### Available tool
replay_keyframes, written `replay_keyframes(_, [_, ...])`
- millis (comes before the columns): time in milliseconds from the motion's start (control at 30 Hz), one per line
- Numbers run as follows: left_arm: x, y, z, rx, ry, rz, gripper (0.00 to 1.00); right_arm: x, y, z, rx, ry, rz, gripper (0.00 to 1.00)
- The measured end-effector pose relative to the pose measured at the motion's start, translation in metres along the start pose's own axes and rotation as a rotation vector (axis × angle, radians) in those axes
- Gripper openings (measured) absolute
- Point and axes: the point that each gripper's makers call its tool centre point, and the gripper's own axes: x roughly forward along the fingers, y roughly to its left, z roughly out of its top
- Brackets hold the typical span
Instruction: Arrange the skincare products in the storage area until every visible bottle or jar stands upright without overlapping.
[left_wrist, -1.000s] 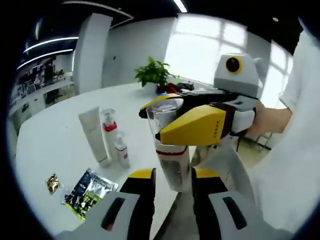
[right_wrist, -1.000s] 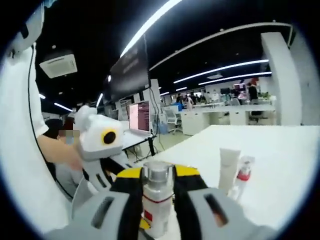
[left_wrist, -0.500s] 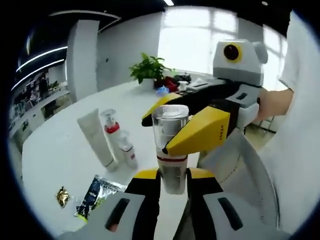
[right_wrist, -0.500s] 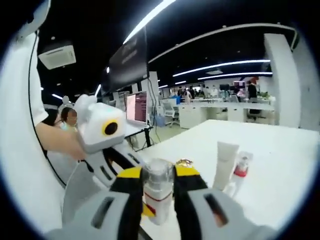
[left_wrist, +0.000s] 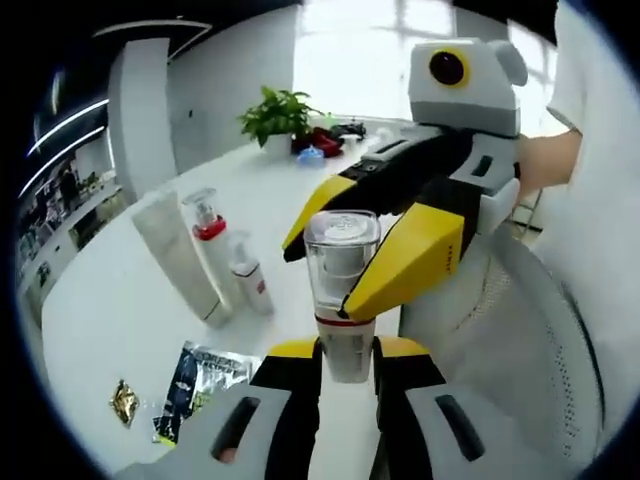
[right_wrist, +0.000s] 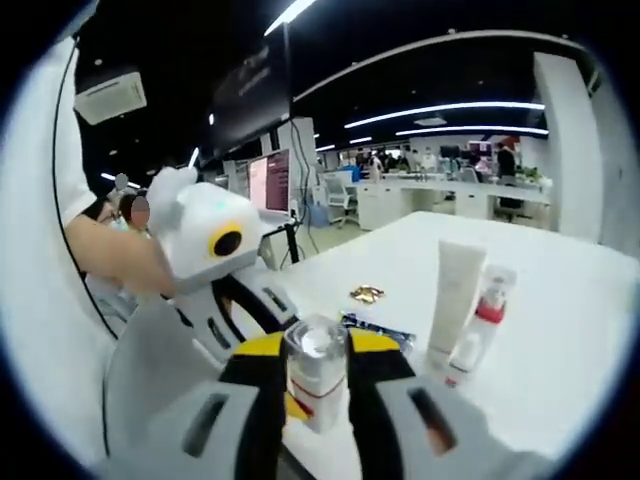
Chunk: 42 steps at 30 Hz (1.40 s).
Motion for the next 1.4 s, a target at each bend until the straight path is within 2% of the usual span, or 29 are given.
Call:
replay_keyframes(333, [0.024, 0.008, -0.022, 0.056, 0.028, -0.040, 0.16, 0.009, -0.011, -0.032, -0.007, 0.097, -0.034, 0.22])
replay_keyframes(767, [0.049, 0.018, -0.041, 0.118, 0.044, -0.066, 0.17, 0.019, -0.025, -0.059, -0.017, 0.177, -0.087, 0.22])
replay_keyframes(1000, [0.054, 0.022, -0.047, 0.129, 0.058, -0.084, 0.16, 0.023, -0.029, -0.066, -0.011, 0.200, -0.105, 0.22])
replay_keyframes(1400, [0.061, 0.033, -0.040, 0.134, 0.042, -0.106, 0.16, 0.026, -0.044, -0.063, 0.007, 0.178, -0.152, 0.23])
